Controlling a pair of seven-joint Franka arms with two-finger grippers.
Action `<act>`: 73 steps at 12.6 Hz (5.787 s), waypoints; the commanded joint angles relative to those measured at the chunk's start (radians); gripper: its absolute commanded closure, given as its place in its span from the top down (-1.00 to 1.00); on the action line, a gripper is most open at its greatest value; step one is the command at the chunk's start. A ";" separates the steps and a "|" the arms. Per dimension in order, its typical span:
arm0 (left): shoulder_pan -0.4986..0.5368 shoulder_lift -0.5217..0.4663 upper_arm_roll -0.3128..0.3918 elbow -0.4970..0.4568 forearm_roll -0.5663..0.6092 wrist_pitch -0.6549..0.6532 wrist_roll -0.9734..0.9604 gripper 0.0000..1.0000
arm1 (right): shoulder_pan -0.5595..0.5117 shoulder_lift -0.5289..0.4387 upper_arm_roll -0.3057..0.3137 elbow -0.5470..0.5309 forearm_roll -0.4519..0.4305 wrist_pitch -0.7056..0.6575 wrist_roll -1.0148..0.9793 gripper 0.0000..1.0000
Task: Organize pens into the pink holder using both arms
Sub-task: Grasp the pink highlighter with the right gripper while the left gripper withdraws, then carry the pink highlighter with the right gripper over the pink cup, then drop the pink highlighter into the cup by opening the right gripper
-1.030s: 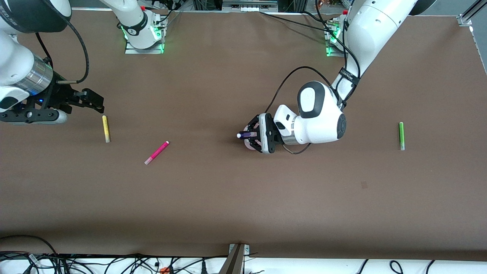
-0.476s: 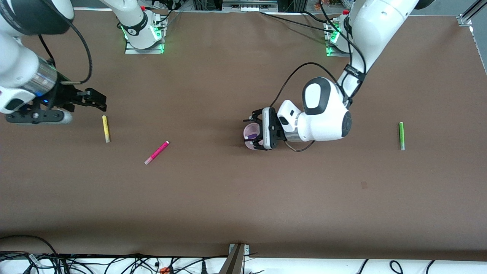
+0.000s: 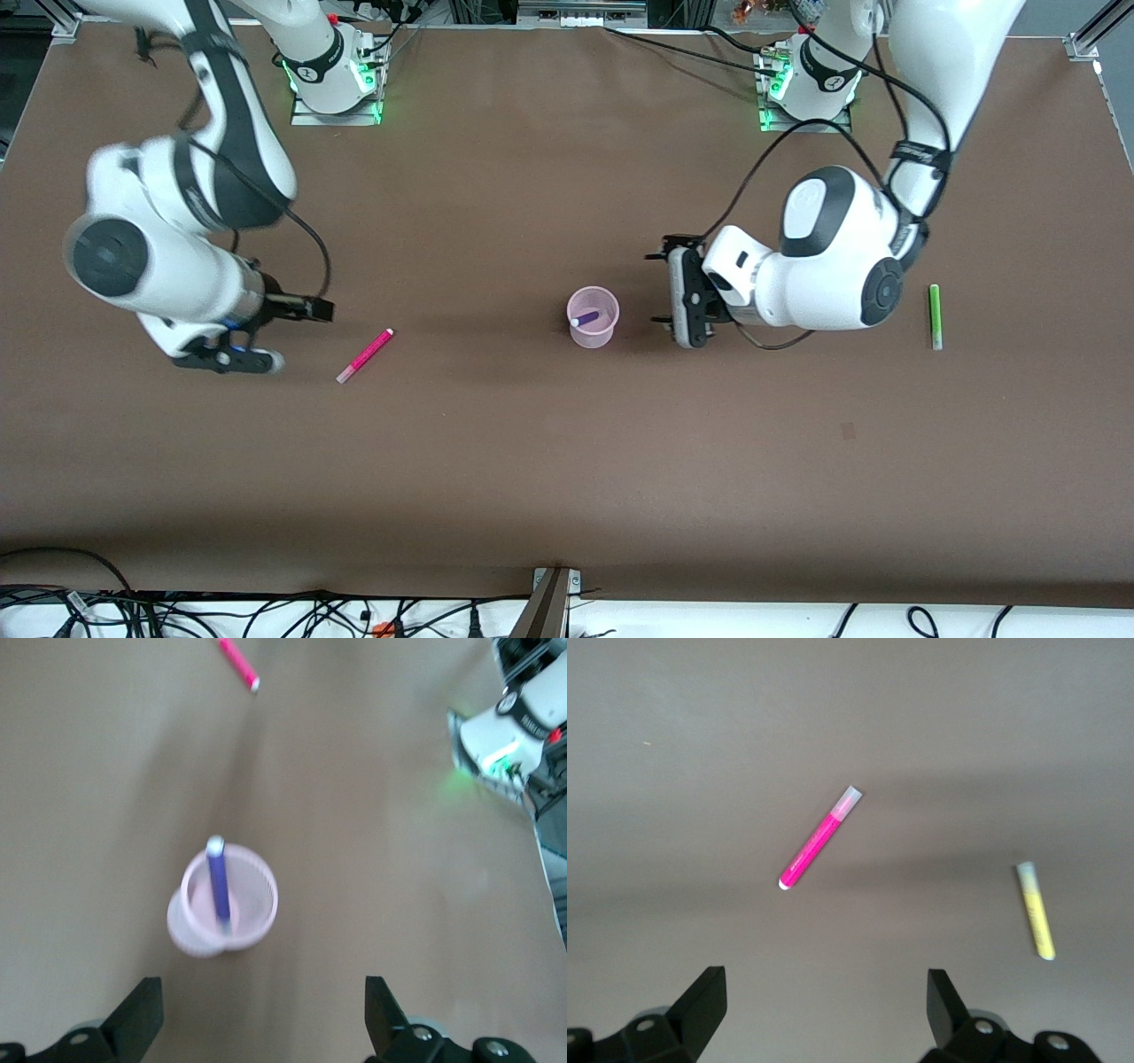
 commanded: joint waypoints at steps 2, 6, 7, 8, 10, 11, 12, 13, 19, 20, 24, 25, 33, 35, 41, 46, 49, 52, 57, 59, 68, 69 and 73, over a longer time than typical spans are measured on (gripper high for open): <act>0.051 -0.036 0.008 0.005 0.211 -0.117 -0.282 1.00 | 0.036 0.124 -0.001 0.015 0.008 0.103 0.069 1.00; 0.067 -0.036 0.014 0.194 0.448 -0.344 -0.464 1.00 | 0.062 0.170 0.000 -0.118 0.024 0.331 0.303 1.00; 0.067 -0.038 0.015 0.249 0.531 -0.404 -0.514 1.00 | 0.062 0.170 0.000 -0.169 0.043 0.395 0.319 1.00; 0.067 -0.050 0.017 0.295 0.622 -0.421 -0.539 1.00 | 0.062 0.172 0.000 -0.198 0.064 0.429 0.321 0.98; 0.093 -0.080 0.028 0.317 0.700 -0.419 -0.539 1.00 | 0.060 0.173 0.000 -0.227 0.089 0.439 0.321 0.88; 0.119 -0.081 0.026 0.340 0.711 -0.425 -0.524 1.00 | 0.059 0.167 -0.001 -0.244 0.090 0.437 0.321 0.86; 0.151 -0.100 0.022 0.346 0.712 -0.437 -0.513 1.00 | 0.057 0.160 0.000 -0.263 0.090 0.437 0.321 0.77; 0.156 -0.114 0.026 0.348 0.714 -0.444 -0.512 1.00 | 0.057 0.158 -0.001 -0.272 0.100 0.439 0.321 0.66; 0.168 -0.177 0.031 0.354 0.697 -0.514 -0.744 1.00 | 0.050 0.173 -0.001 -0.272 0.127 0.475 0.310 -0.50; 0.163 -0.189 0.034 0.339 0.692 -0.504 -0.789 1.00 | 0.048 0.173 -0.001 -0.269 0.127 0.480 0.305 -0.64; 0.016 -0.301 0.307 0.193 0.545 -0.398 -0.891 1.00 | 0.063 0.160 0.021 -0.223 0.136 0.419 0.287 -1.00; 0.010 -0.362 0.356 0.105 0.487 -0.332 -0.891 1.00 | 0.063 0.156 0.041 -0.165 0.173 0.332 0.311 -1.00; -0.035 -0.538 0.374 -0.143 0.550 -0.185 -1.078 1.00 | 0.065 0.140 0.181 0.030 0.789 0.015 0.695 -1.00; -0.036 -0.538 0.365 -0.140 0.550 -0.187 -1.081 1.00 | 0.083 0.146 0.210 0.042 0.941 0.064 0.762 -1.00; -0.036 -0.538 0.362 -0.134 0.531 -0.188 -1.082 1.00 | 0.223 0.208 0.212 0.036 1.337 0.277 0.787 -1.00; -0.038 -0.538 0.361 -0.133 0.531 -0.196 -1.081 1.00 | 0.264 0.281 0.212 0.044 1.373 0.383 0.767 -1.00; -0.048 -0.538 0.359 -0.128 0.531 -0.195 -1.084 1.00 | 0.264 0.299 0.212 0.044 1.370 0.385 0.761 -1.00; -0.048 -0.536 0.354 -0.126 0.531 -0.195 -1.084 1.00 | 0.263 0.328 0.210 0.082 1.368 0.389 0.752 -1.00; -0.048 -0.536 0.354 -0.126 0.531 -0.195 -1.082 1.00 | 0.261 0.356 0.209 0.101 1.365 0.396 0.675 -0.71; -0.047 -0.536 0.354 -0.128 0.531 -0.196 -1.079 1.00 | 0.252 0.354 0.207 0.102 1.367 0.396 0.672 0.99; -0.048 -0.536 0.353 -0.128 0.531 -0.196 -1.078 1.00 | 0.234 0.174 0.137 0.145 1.081 0.382 0.649 1.00; -0.048 -0.536 0.353 -0.128 0.531 -0.196 -1.078 1.00 | 0.232 0.129 0.131 0.118 0.992 0.380 0.593 1.00; -0.048 -0.536 0.353 -0.128 0.531 -0.196 -1.076 1.00 | 0.232 0.020 -0.077 0.107 0.927 0.107 0.407 1.00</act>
